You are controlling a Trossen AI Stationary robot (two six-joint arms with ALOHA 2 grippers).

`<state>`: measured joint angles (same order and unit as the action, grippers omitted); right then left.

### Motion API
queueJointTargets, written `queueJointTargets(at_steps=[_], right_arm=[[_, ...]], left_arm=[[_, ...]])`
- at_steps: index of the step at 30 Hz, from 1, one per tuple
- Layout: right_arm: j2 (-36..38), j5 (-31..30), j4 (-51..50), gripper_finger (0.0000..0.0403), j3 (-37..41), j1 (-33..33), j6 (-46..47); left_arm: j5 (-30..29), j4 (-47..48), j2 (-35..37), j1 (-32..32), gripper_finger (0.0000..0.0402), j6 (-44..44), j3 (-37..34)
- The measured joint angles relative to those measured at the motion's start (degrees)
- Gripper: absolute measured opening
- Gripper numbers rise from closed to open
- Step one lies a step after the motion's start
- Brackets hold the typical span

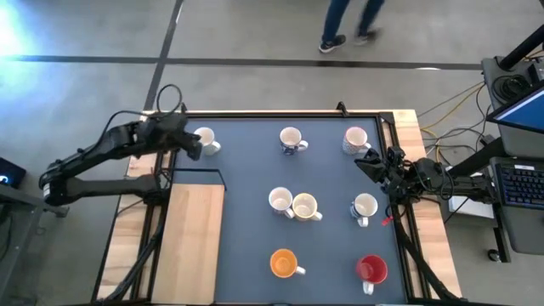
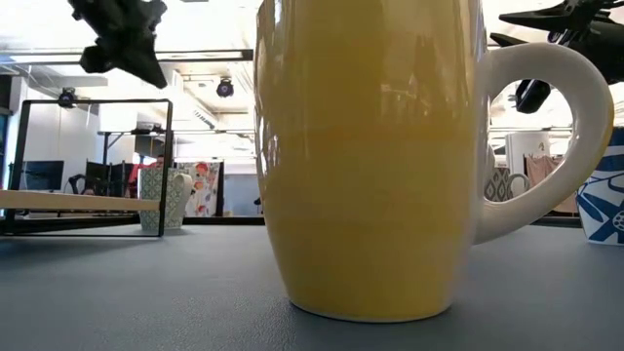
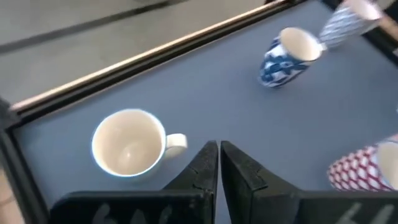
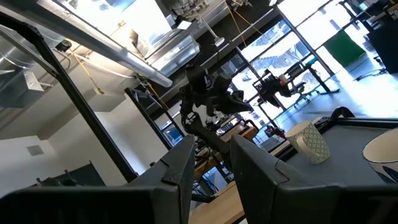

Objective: Place coffee mugs
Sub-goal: Put the patterned light green mug on the shelf

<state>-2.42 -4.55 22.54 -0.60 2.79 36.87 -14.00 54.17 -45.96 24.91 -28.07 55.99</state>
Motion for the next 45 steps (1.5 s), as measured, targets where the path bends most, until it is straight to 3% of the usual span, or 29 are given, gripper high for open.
queueJointTargets(at_steps=[13,18,29,45], right_arm=[[0.0,0.01,-0.01,0.0093,0.0,0.0,0.0],[0.0,0.01,0.0,0.0093,0.02,0.0,0.02],[0.0,0.01,0.0,0.0093,0.01,-0.01,0.01],[0.0,0.01,-0.02,0.0093,0.0,-0.01,0.01]], left_arm=[[1.52,4.26,-14.54,5.13,0.0127,4.78,0.32],[1.51,4.42,-17.95,7.23,0.0156,7.01,0.32],[5.62,5.86,-25.68,11.32,0.0148,15.27,0.26],[4.0,1.78,-34.53,11.94,0.0111,19.53,0.21]])
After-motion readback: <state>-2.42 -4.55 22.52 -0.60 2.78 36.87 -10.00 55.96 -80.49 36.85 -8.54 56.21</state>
